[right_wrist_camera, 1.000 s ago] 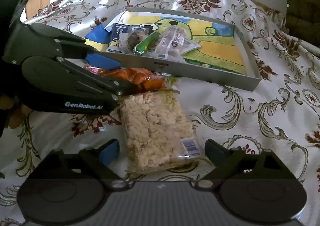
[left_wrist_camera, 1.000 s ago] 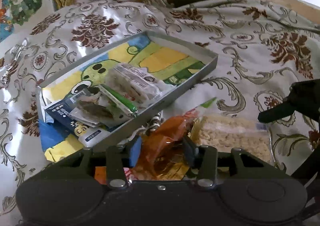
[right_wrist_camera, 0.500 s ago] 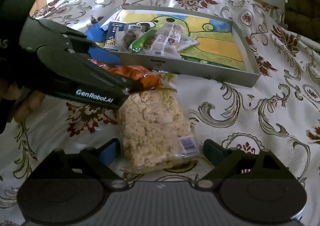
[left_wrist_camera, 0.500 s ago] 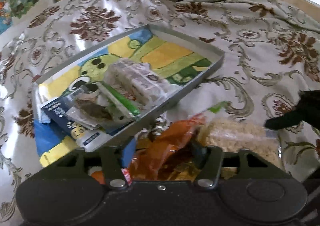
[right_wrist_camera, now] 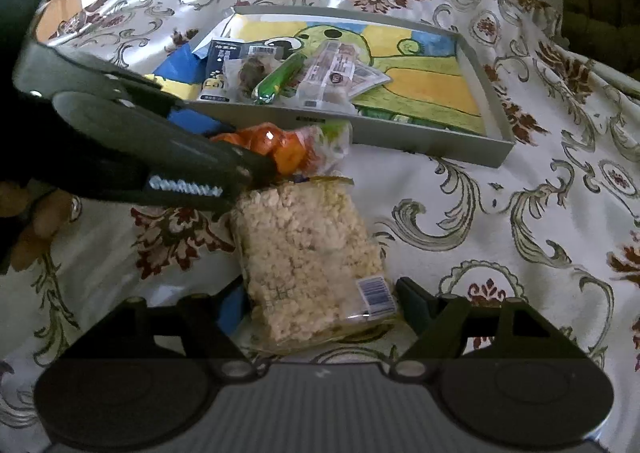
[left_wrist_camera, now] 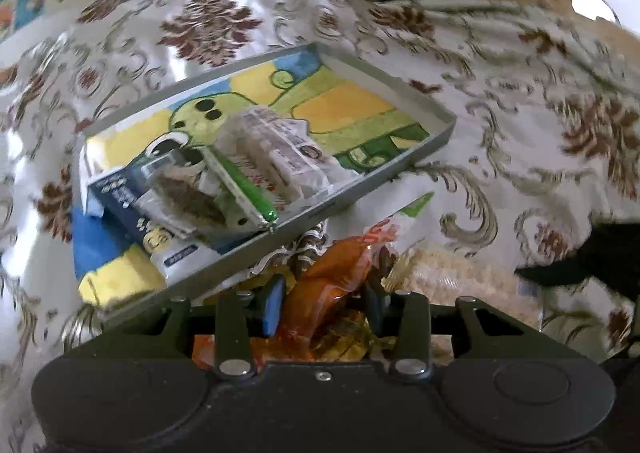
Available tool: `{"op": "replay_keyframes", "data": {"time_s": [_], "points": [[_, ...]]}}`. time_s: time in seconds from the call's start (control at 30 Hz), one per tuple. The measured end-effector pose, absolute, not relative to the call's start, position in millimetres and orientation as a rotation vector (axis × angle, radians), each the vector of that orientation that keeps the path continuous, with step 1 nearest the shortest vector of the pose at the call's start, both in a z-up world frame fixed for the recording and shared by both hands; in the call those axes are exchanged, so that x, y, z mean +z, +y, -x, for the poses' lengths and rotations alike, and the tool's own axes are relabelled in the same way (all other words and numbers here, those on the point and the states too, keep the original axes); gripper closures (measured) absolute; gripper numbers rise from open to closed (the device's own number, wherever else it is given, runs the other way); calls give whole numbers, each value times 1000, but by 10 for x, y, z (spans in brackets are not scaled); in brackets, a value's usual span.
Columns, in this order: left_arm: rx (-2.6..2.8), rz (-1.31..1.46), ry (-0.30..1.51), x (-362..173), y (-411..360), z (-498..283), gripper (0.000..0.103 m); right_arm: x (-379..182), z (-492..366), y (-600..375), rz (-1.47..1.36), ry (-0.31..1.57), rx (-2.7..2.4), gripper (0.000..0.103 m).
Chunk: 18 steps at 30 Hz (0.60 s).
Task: Organize snacks
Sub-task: 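Close left tool on the orange packet while right tool closes on the rice-crispy bar, then lift and carry the orange packet and rice-crispy bar over the grey tray with both tools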
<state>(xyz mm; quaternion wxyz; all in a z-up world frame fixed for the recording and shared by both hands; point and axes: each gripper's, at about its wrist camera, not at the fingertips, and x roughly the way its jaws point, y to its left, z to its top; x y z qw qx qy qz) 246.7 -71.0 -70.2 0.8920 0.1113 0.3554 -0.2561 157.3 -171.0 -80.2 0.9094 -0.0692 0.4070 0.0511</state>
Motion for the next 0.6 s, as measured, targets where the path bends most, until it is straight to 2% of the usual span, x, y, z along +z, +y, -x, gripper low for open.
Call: {"op": "replay_keyframes", "data": {"time_s": [0.13,0.33,0.6], "points": [[-516,-118,769,-634,-572,-2441,60,-773,-1537,-1776,88,847,97,24],[-481,43,817,-578,-275,-2338,60,-730,-1547,-2020,-137,860,108,24],[-440,118,822,-442,-86,-2167,60,-838,-1584,-1980,-36,851,123,19]]}}
